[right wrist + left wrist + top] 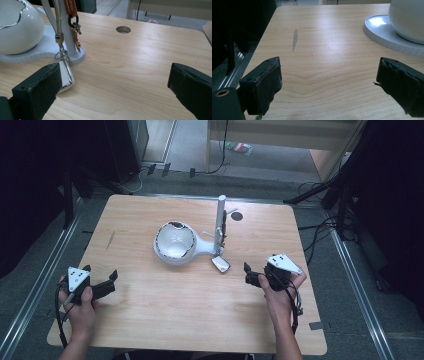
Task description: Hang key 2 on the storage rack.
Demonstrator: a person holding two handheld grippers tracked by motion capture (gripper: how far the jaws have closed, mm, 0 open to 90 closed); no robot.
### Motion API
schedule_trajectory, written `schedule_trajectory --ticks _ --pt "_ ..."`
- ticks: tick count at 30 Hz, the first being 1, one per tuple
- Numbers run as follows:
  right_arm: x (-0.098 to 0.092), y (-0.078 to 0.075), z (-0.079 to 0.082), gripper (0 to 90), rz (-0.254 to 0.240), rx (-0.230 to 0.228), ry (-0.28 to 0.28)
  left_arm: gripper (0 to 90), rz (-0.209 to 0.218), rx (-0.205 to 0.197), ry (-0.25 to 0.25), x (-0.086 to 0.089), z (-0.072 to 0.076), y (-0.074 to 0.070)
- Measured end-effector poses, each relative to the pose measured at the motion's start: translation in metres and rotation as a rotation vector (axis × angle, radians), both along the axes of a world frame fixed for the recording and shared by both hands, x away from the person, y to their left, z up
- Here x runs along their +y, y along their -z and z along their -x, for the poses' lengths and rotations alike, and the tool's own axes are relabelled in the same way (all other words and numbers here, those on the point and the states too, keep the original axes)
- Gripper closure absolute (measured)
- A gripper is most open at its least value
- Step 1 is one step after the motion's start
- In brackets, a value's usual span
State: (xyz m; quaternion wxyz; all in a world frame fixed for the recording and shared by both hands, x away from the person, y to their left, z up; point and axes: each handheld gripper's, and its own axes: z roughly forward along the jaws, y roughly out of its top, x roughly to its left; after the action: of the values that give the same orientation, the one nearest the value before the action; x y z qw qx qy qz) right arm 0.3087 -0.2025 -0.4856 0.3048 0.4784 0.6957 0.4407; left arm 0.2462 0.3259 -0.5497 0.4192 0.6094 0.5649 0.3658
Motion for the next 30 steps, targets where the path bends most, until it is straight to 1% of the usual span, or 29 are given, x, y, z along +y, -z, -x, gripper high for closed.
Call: schedule_trajectory --ticks 4,7,11,15,19,24,30 --pt "-0.007 0.002 0.002 0.0 0.006 0.014 0.009 6.3 0.001 0.001 0.0 0.0 0.0 0.0" --pt "-0.014 0.003 0.005 0.0 0.009 0.011 0.008 6.3 0.001 0.002 0.0 0.0 0.0 0.0" --pt "-0.024 0.006 0.01 0.0 0.008 0.021 0.022 6.3 -0.004 0.003 -0.003 0.0 0.0 0.0" --pt "-0.035 0.009 0.015 0.0 0.016 0.031 0.035 6.3 0.0 0.001 -0.002 0.0 0.0 0.0" --pt "-0.045 0.012 0.02 0.0 0.025 0.035 0.032 6.3 0.001 0.002 -0.003 0.0 0.0 0.0" --pt "-0.058 0.019 0.028 0.0 0.027 0.052 0.045 6.3 0.003 0.002 -0.002 0.001 0.0 0.0" --pt "-0.074 0.026 0.035 0.0 0.023 0.057 0.056 6.3 0.003 0.001 -0.002 0.001 0.0 0.0"
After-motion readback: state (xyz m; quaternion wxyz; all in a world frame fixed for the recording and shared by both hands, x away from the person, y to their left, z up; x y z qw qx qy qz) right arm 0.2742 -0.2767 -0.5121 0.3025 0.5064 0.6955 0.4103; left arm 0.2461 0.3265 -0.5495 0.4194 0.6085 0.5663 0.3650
